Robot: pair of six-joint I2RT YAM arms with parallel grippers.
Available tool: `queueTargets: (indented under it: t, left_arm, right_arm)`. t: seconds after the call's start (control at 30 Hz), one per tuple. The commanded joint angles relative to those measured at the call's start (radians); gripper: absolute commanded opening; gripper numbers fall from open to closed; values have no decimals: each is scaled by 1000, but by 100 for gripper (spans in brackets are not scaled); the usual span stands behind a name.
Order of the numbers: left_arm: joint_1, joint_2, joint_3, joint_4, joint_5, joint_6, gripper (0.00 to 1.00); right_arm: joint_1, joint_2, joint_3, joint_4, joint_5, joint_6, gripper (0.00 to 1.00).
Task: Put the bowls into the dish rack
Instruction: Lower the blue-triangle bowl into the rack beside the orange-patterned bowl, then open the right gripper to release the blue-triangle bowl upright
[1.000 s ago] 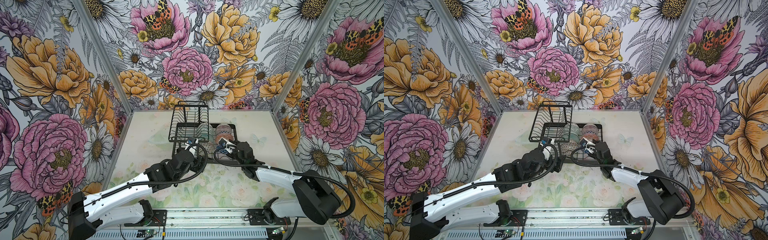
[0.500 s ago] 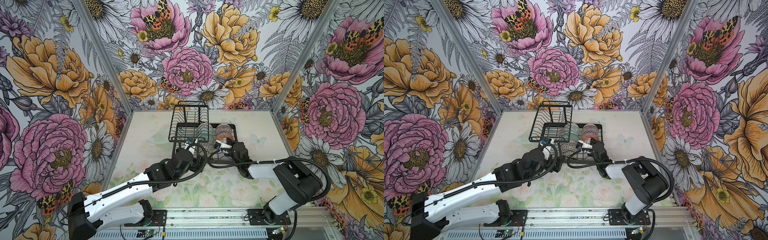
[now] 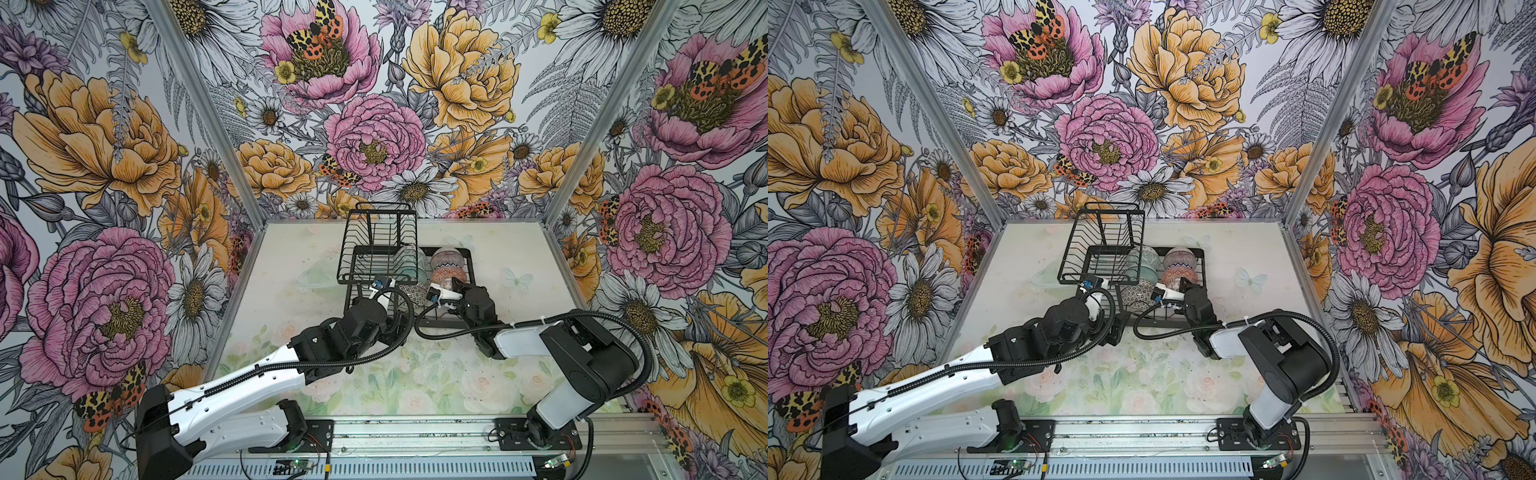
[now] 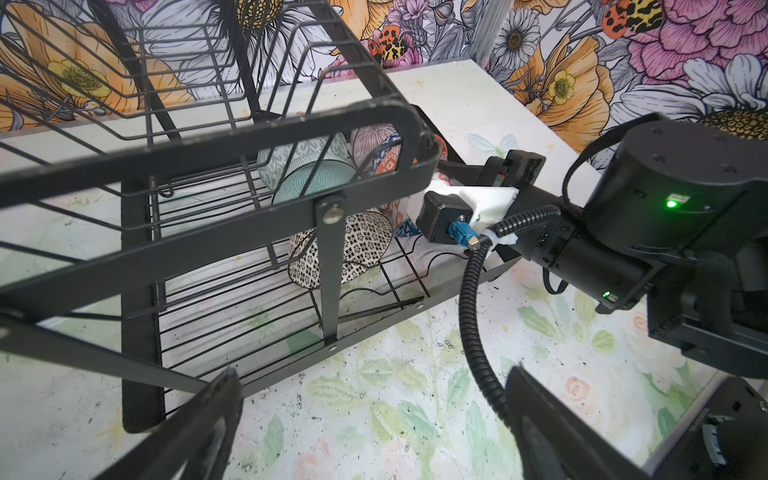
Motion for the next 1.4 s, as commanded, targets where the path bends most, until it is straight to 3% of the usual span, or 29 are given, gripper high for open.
queueTargets:
  t: [0.0,0.13,0.4,0.67,1.1,1.23,1.37]
  left_arm:
    - [10,-21,-16,-3,21,-12,99]
    - [10,-28,-21,-6,21,-15,99]
    - [11,-43,-28,-9,19,-21,99]
    - [11,-51,-32,-14,21,-28,99]
    - [20,-62,-38,-21,-1,-17,99]
    - [25,-67,-41,-21,-26,-7,99]
    - [27,-91,-48,-20,-79,28,99]
  right_arm:
    - [9,3,-11,49,-9,52,0]
    - [17,9,-12,48,-3,64,8]
    - [20,4,-11,40,-6,72,40]
    - [22,-1,-12,40,-10,84,48]
    - [40,-137,-54,24,-4,135,78]
    - [52,-215,-69,-15,-8,165,98]
    - [63,-315,-85,-77,14,211,100]
